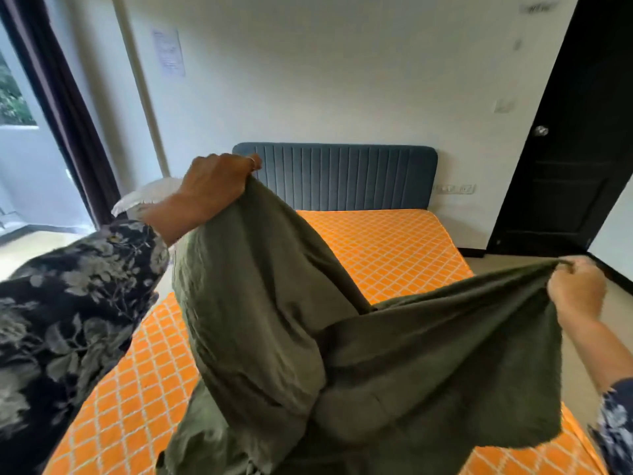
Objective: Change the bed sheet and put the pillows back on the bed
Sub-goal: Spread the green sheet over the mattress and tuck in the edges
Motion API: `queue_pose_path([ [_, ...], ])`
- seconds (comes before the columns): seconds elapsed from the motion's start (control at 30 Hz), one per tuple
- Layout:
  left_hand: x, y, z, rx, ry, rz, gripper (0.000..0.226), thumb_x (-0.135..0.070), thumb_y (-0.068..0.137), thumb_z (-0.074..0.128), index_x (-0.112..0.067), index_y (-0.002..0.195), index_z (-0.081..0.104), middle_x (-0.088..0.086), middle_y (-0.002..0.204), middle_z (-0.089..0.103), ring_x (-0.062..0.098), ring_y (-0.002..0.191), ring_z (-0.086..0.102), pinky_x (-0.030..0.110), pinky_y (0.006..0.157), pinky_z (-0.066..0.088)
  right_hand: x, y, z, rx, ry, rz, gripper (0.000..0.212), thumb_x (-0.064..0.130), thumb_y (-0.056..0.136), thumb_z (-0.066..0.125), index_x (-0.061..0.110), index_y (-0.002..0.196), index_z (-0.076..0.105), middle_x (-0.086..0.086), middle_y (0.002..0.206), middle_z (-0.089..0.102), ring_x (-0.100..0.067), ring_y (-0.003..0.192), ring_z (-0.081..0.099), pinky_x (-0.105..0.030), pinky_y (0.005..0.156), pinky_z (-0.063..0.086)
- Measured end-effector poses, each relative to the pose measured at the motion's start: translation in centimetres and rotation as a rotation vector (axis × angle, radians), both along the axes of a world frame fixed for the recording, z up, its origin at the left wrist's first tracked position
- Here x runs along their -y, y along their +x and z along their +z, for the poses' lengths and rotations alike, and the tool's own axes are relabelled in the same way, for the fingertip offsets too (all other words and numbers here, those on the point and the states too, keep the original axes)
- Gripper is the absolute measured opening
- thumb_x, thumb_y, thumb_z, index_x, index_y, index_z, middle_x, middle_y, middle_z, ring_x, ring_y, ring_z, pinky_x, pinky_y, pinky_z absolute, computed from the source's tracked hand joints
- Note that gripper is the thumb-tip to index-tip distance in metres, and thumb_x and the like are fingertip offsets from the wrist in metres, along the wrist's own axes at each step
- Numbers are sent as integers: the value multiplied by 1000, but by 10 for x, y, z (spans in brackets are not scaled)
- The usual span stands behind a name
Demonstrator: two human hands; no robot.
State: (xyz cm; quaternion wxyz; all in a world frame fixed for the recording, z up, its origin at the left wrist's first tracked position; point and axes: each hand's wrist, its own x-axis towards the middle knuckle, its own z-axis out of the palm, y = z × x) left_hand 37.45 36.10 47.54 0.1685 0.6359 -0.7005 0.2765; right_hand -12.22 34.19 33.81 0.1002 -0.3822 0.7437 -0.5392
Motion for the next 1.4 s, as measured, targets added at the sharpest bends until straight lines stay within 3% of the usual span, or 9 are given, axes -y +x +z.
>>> queue_pose_path([
  [0.17, 13, -14, -42, 26, 342, 132, 23, -17, 89, 55, -22, 110, 64, 10, 115, 64, 34, 107, 61, 37, 91, 46, -19, 59, -10, 476, 177, 662, 5, 5, 84, 61, 4, 86, 66, -4, 71, 68, -12, 63, 64, -17, 58, 49],
  [0.47, -46, -164, -151, -416, 1195, -741, 71, -31, 79, 78, -21, 141, 43, -11, 140, 48, 0, 124, 44, 0, 93, 32, -85, 129, -20, 398, 529, 1206, 28, -4, 88, 54, 13, 78, 74, -7, 78, 70, -12, 67, 64, -17, 61, 52],
  [0.57, -54, -191, -175, -469, 1217, -749, 32, -36, 76, 80, -16, 95, 63, -10, 84, 63, -10, 73, 54, 11, 72, 42, -110, 120, -15, 339, 478, 1304, 26, -2, 85, 60, 17, 78, 75, -2, 86, 73, -10, 79, 67, -17, 70, 51],
  [0.67, -57, -200, -191, -333, 1240, -737, 28, -38, 76, 80, -24, 68, 57, -9, 61, 51, -6, 55, 48, 11, 58, 36, -132, 106, -2, 271, 449, 1393, 27, 3, 83, 59, 22, 73, 75, 5, 80, 72, -6, 78, 65, -15, 70, 47],
  [0.9, -64, -192, -248, 591, 1153, -680, 53, -30, 83, 66, -22, 133, 50, 6, 127, 55, 28, 115, 52, 42, 91, 46, -183, 92, 18, 149, 550, 1621, 21, 16, 71, 61, 32, 73, 74, -4, 68, 66, -10, 64, 56, -20, 61, 42],
  [1.07, -47, -148, -291, 664, 1116, -649, 62, -9, 86, 63, -20, 143, 41, 1, 138, 42, 28, 121, 48, 38, 85, 49, -222, 89, 37, -10, 648, 1819, 24, 1, 83, 56, 21, 79, 70, 7, 61, 61, -10, 49, 49, -22, 50, 36],
  [1.13, -40, -139, -298, 555, 1152, -628, 63, -12, 87, 64, -19, 144, 39, 2, 137, 41, 27, 121, 49, 37, 92, 46, -229, 81, 48, -89, 560, 1793, 20, 11, 85, 57, 27, 83, 70, -6, 65, 63, -21, 51, 52, -28, 49, 38],
  [1.23, -28, -125, -290, 385, 1210, -575, 61, -20, 87, 67, -18, 142, 41, 4, 133, 49, 24, 120, 50, 35, 95, 43, -217, 71, 44, -18, 498, 1581, 12, 24, 81, 61, 31, 80, 70, 7, 71, 64, -6, 61, 54, -21, 57, 41],
  [1.4, 9, -74, -218, 241, 1008, -443, 31, -36, 96, 53, -13, 113, 65, 12, 106, 65, 29, 101, 61, 35, 83, 48, -161, 60, 10, 296, 382, 998, 32, -8, 91, 49, 13, 78, 69, 0, 71, 68, -6, 62, 62, -12, 60, 48],
])
